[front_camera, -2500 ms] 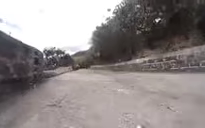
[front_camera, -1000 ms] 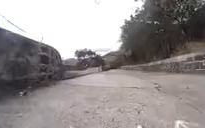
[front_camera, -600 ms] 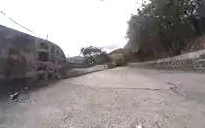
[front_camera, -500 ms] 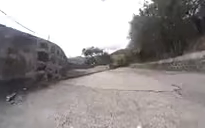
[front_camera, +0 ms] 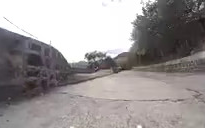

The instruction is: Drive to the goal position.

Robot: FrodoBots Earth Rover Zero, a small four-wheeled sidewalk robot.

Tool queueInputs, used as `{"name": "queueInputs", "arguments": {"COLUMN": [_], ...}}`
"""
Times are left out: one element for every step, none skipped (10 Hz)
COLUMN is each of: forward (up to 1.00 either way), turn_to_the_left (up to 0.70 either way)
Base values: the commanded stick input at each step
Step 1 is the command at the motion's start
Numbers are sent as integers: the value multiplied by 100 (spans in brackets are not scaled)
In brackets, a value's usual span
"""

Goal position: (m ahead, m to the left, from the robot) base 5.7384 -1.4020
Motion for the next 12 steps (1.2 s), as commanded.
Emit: {"name": "queueInputs", "arguments": {"forward": [100, 100, 100, 100, 100, 100, 100, 100, 100, 100, 100, 100], "turn_to_the_left": [-22, -7, 0, 0, 0, 0, 0, 0, 0, 0, 0, 0]}}
